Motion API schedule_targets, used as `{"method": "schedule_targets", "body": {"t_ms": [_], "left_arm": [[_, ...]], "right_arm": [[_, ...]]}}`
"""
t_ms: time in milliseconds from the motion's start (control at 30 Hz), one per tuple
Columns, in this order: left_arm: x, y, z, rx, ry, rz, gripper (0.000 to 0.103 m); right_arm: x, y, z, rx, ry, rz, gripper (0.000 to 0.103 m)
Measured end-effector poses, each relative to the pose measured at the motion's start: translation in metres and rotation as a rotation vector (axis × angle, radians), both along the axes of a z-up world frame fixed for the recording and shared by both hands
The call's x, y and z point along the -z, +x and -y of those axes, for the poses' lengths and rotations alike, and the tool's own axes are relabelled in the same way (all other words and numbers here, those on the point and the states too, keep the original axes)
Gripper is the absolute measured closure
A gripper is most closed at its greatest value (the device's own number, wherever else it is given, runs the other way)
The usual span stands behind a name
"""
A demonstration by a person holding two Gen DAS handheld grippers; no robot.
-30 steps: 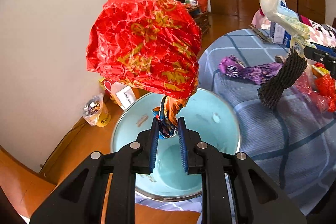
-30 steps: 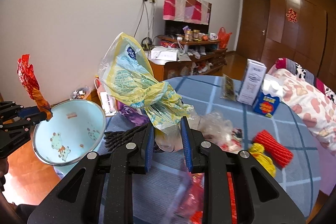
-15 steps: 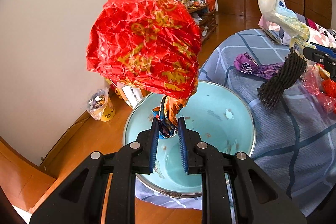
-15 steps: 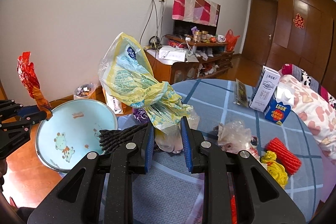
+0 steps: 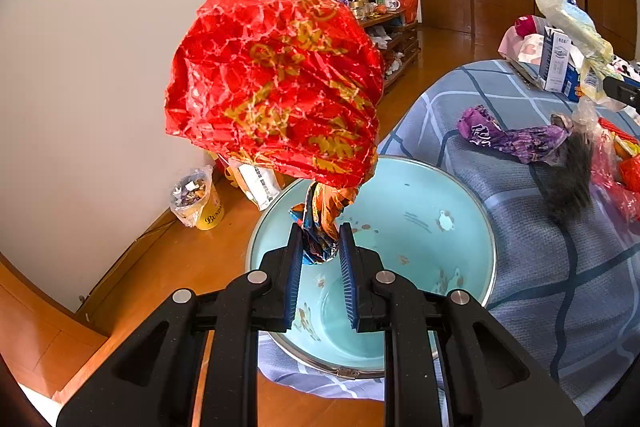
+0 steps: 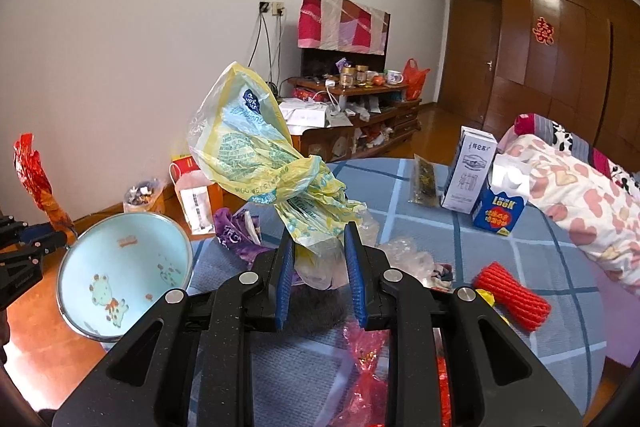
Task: Collect trash
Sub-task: 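Carry both bags over the blue bin and open both tools to drop them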
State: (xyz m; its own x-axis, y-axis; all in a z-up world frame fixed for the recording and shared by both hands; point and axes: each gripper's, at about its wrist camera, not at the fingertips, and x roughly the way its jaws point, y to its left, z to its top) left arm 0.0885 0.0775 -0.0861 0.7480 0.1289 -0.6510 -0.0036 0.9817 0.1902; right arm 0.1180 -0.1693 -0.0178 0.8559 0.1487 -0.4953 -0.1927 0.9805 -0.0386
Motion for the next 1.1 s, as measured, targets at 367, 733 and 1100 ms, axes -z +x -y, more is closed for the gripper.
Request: {"method": "schedule_targets", "body": {"t_ms": [367, 733, 1100], "left_arm": [[0.0, 0.003, -0.002, -0.003, 0.005, -0.019, 0.084], [0.012, 0.001, -0.017, -0.035, -0.001, -0.047, 0.084], [0.012, 0.001, -0.022, -0.049, -0.022, -0.046, 0.084]], "right_arm": [[0.013, 0.005, -0.045, -0.096, -0.046, -0.024, 0.078], [0.025, 0.014, -0.095, -0.178, -0.09, -0.048, 0.078], [0.031, 0.015, -0.113, -0.213, -0.114, -0.063, 0.077]]}}
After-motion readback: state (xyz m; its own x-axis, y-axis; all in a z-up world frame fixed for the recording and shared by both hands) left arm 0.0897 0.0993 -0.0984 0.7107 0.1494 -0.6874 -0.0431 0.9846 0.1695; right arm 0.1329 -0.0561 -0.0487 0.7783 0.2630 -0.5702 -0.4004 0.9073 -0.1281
